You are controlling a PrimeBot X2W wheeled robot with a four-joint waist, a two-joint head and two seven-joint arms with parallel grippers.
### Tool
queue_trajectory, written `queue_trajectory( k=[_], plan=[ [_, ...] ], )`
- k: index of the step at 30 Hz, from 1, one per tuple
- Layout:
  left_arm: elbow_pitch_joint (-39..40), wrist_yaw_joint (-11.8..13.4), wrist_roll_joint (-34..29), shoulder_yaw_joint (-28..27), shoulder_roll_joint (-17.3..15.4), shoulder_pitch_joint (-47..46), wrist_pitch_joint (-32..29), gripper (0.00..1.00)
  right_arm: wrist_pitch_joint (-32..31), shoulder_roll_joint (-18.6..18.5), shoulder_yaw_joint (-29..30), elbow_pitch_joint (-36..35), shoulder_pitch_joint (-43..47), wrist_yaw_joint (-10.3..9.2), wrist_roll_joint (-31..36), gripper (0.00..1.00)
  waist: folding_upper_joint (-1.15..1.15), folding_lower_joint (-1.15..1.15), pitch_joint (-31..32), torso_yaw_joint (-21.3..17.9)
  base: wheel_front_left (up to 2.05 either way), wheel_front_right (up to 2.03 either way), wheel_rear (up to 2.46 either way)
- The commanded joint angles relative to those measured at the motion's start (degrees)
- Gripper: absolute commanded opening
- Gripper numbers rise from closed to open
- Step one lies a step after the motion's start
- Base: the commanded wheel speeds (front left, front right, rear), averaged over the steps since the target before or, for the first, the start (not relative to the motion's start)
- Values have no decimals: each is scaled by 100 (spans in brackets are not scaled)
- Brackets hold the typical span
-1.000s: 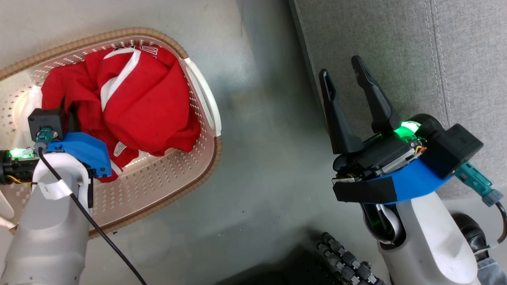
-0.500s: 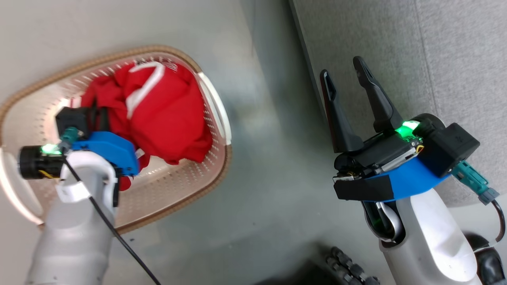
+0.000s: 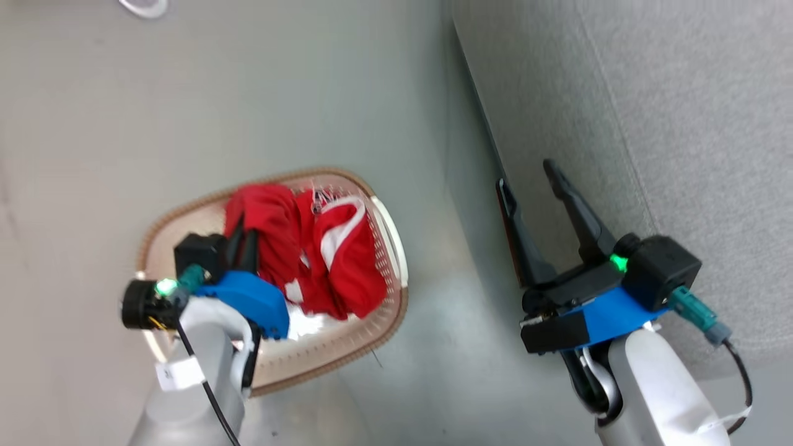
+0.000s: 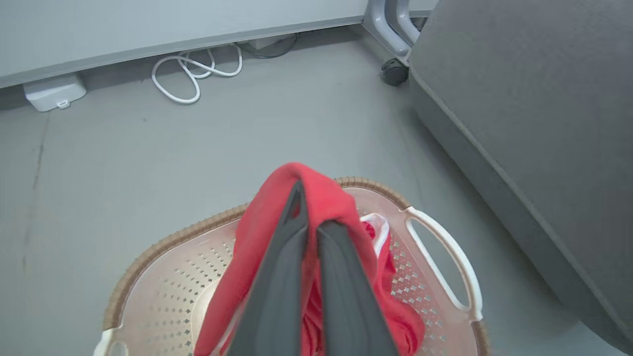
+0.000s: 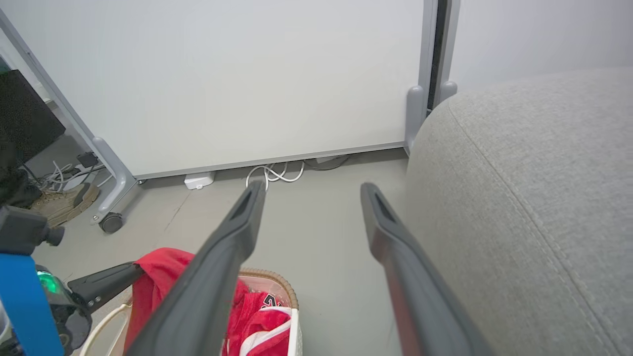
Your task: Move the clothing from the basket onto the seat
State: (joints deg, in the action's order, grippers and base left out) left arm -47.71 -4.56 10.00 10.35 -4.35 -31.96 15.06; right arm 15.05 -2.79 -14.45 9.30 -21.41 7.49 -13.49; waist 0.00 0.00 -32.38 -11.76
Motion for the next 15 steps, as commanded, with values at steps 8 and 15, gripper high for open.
queue_trajectory(
  k=[8,15],
  plan=[
    [376,-165,69,418,140,726,18,0,17,-17,65,387,672,1,88,100,0,0,1876,671,0,0,0],
    [668,-227,328,834,147,986,18,0,-58,-18,-7,489,1015,1,22,100,0,0,2529,873,0,0,0]
  ],
)
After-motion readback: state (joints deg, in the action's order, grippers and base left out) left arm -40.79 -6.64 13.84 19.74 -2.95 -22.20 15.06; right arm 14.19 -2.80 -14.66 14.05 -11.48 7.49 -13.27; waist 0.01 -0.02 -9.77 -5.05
